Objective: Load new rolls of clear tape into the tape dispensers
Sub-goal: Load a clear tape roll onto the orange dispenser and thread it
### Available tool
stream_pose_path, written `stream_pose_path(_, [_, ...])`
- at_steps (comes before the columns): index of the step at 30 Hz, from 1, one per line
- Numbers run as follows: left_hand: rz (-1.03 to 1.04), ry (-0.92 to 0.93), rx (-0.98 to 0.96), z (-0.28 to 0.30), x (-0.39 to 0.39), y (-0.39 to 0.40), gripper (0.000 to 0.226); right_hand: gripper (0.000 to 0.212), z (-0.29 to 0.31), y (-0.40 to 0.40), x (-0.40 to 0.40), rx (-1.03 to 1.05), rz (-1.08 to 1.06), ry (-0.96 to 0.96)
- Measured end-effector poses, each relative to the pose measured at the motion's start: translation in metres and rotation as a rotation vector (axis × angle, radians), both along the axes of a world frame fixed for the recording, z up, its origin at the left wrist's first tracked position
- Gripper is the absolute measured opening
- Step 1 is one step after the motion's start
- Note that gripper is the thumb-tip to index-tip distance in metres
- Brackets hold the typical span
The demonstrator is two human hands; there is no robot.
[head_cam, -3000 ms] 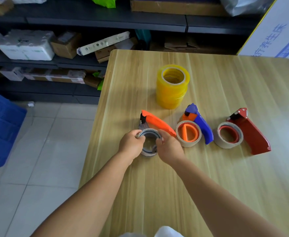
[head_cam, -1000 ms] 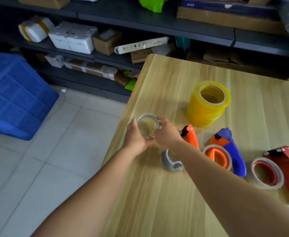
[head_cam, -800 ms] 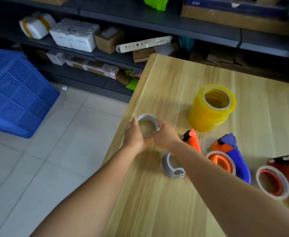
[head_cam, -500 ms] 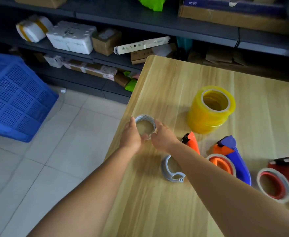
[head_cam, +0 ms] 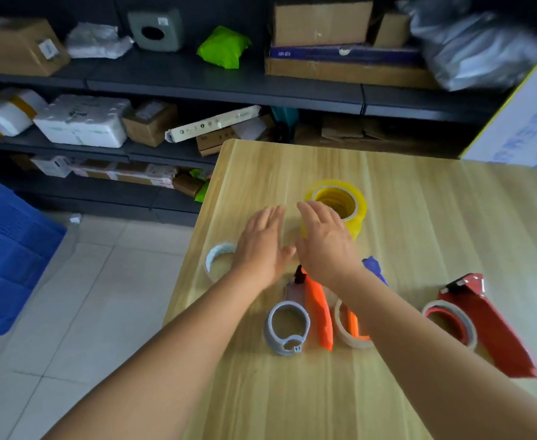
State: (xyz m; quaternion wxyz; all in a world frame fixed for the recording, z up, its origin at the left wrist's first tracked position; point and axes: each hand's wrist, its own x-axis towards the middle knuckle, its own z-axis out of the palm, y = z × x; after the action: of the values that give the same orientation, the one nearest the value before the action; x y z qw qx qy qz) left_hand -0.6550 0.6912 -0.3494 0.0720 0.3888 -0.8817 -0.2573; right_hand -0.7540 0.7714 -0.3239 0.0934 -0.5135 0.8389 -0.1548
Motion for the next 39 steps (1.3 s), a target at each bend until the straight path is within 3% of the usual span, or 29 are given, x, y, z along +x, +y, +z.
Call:
stream_pose_path(5, [-0.176, -0.097, -0.088, 0.013, -0.038, 0.006, 0.068, 0.064, -0.001, 0.021, -0.043, 0.058, -0.09, 0.049])
stream_pose_path(11, [-0.188, -0.23, -0.093, 0.018, -0.061, 0.004, 0.049, 0.058, -0.013, 0.031, -0.07, 0.177, -0.037, 0.116])
stream_pose_path(20, [-0.13, -0.219, -0.086, 0.022, -0.076, 0.004, 0.026, 0.032, -0.027, 0.019, -0.08, 0.073, -0.009, 0.164])
stream_pose_path(25, [-0.146, -0.103, -0.131, 0.033, -0.063, 0.005, 0.025, 0.031, -0.014, 0.027, -0.074, -0.182, 0.002, 0.134])
stream_pose_path(27, [-0.153, -0.057, -0.162, 0.039, -0.054, 0.009, 0.026, 0.044, -0.004, 0.03, -0.066, -0.293, -0.027, 0.021])
stream_pose_path(31, [-0.198, 0.05, -0.266, 0.04, -0.026, 0.022, 0.027, 0.082, 0.021, 0.032, -0.045, -0.396, -0.272, -0.392])
stream_pose_path(33, [-0.237, 0.106, -0.297, 0.036, -0.01, 0.028, 0.028, 0.079, 0.029, 0.032, -0.042, -0.321, -0.384, -0.561])
stream_pose_path(36, [-0.25, 0.136, -0.261, 0.032, 0.011, 0.034, 0.026, 0.048, 0.03, 0.04, -0.037, -0.313, -0.446, -0.651])
stream_pose_path(37, [-0.236, 0.144, -0.205, 0.032, 0.016, 0.033, 0.027, 0.041, 0.03, 0.043, -0.032, -0.334, -0.449, -0.654])
stream_pose_path(39, [-0.206, 0.219, -0.031, 0.036, 0.024, 0.029, 0.041, 0.046, 0.029, 0.05, -0.021, -0.375, -0.443, -0.647])
